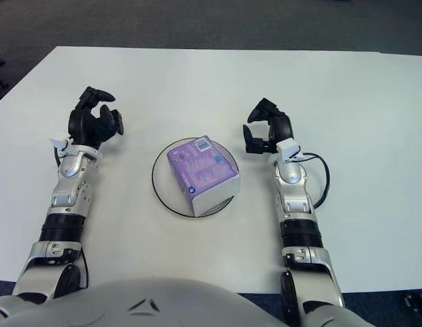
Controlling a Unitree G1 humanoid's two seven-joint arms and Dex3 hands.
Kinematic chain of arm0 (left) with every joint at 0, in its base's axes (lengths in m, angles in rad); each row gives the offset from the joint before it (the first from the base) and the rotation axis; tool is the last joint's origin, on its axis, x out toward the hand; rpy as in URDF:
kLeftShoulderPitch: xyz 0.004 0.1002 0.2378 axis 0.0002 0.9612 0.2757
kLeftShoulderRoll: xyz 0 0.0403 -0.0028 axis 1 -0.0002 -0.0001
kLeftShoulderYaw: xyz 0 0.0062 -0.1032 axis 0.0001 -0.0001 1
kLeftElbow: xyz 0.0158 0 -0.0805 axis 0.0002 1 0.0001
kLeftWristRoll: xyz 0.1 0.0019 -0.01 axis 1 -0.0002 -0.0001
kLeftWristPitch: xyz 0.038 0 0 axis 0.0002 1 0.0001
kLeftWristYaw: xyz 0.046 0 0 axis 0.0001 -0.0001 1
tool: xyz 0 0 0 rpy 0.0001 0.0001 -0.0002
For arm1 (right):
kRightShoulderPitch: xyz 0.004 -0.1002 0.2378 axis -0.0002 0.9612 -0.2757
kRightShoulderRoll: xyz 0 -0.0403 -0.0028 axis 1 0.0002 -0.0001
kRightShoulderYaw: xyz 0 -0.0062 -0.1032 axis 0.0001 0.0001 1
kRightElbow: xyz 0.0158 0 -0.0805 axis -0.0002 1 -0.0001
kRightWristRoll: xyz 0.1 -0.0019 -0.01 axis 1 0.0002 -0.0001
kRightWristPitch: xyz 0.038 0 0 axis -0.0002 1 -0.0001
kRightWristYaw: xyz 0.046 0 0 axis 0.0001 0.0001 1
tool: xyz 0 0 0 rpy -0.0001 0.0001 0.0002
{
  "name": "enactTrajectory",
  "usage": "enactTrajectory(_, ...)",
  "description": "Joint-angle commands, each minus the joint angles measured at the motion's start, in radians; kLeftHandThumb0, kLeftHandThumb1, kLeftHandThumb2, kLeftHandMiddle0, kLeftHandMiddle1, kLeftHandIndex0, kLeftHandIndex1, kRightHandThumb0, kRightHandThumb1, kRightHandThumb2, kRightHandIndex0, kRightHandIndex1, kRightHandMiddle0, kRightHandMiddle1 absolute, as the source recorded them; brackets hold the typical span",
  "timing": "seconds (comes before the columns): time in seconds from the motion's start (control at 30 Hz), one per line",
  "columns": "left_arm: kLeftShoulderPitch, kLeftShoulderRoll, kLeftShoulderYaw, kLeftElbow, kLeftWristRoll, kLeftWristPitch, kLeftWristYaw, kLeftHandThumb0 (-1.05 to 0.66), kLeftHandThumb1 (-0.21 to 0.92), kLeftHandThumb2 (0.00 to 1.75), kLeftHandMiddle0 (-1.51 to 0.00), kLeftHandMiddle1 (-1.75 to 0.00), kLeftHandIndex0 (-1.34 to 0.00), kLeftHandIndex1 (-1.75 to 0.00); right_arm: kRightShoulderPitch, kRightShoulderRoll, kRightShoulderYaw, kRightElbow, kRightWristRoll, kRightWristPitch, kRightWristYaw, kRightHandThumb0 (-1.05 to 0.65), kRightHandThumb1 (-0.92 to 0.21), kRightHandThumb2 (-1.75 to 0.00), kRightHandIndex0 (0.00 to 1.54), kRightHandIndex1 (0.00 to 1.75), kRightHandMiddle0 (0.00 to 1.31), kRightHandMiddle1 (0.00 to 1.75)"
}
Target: Put the tissue paper into the plate.
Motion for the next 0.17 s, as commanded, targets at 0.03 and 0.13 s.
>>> enactTrajectory(0.03, 0.142, -0.102, -0.043, 0.159, 0.035, -0.05, -0.018, -0.43, 0.5, 1.09, -1.31, -1.75, -0.47, -1.75, 0.174, 0.091, 0.018, 0.09, 0.027, -0.007, 0.002, -0.48, -0.32, -1.31, 1.33, 1.75, 0.61, 1.75)
enactTrajectory(0.13, 0.14, -0.105, -0.041, 0.173, 0.043, -0.063, -0.023, -0.43, 0.5, 1.1, -1.31, -1.75, -0.48, -1.75, 0.173, 0.091, 0.018, 0.09, 0.025, -0.004, 0.0, -0.48, -0.32, -1.31, 1.33, 1.75, 0.61, 1.75)
